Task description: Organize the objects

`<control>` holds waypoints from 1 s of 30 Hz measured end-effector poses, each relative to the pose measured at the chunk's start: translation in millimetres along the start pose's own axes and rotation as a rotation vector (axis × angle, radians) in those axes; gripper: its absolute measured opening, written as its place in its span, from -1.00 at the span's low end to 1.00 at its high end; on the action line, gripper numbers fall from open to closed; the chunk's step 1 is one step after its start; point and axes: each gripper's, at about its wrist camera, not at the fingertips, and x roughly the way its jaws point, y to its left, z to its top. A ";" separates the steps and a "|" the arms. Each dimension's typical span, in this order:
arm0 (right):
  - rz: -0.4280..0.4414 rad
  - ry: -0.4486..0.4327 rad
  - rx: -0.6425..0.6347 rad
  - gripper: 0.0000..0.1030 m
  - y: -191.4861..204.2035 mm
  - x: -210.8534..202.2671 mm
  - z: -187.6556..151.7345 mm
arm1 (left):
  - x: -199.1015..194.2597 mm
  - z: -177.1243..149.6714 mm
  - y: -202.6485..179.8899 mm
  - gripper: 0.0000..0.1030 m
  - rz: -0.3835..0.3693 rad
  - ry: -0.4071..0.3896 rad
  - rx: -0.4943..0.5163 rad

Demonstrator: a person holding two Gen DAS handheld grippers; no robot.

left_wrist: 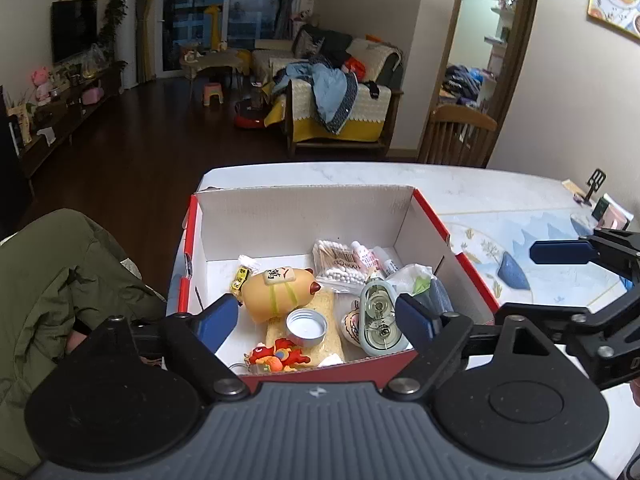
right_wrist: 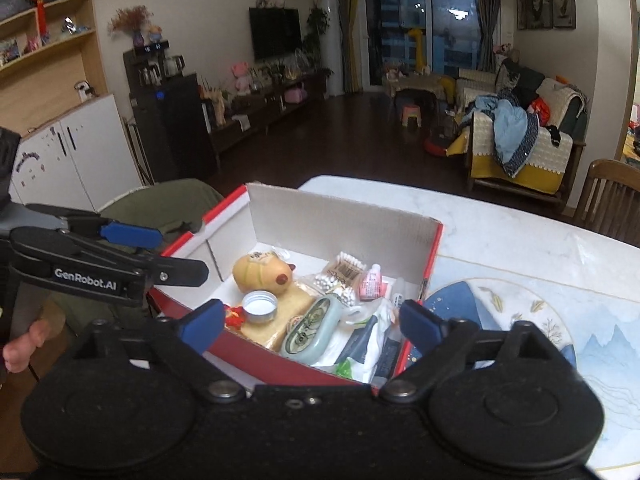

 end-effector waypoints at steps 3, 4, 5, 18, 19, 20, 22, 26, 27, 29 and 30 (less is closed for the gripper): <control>-0.001 -0.032 -0.001 0.97 0.4 -10.4 -2.3 | -6.4 -3.8 -0.7 1.00 0.004 -0.025 -0.018; -0.005 -0.038 0.001 0.97 0.6 -12.7 -2.7 | -8.9 -5.0 -0.9 1.00 0.007 -0.036 -0.024; -0.007 -0.045 0.003 0.99 0.5 -15.2 -3.5 | -11.0 -6.0 -0.9 1.00 0.008 -0.044 -0.030; -0.013 -0.073 0.017 0.99 5.6 -26.7 -13.5 | -29.6 -16.9 -21.6 1.00 0.047 -0.080 0.004; -0.015 -0.074 0.012 0.99 6.6 -26.4 -13.7 | -30.5 -17.6 -24.0 1.00 0.049 -0.082 0.013; -0.017 -0.075 0.010 0.99 6.5 -26.0 -13.4 | -31.2 -18.3 -26.3 1.00 0.054 -0.084 0.022; -0.019 -0.075 0.011 0.99 6.8 -24.8 -14.9 | -32.8 -19.6 -30.8 1.00 0.064 -0.090 0.038; -0.028 -0.071 0.024 0.99 5.6 -22.4 -16.3 | -34.9 -21.8 -34.8 1.00 0.075 -0.097 0.038; -0.029 -0.071 0.026 0.99 5.5 -22.1 -16.7 | -35.0 -22.2 -35.1 1.00 0.076 -0.097 0.036; -0.032 -0.071 0.028 0.99 5.2 -21.7 -17.5 | -34.7 -22.8 -35.3 1.00 0.069 -0.093 0.034; -0.034 -0.071 0.030 0.99 4.7 -21.8 -18.2 | -35.0 -23.7 -35.8 1.00 0.066 -0.095 0.033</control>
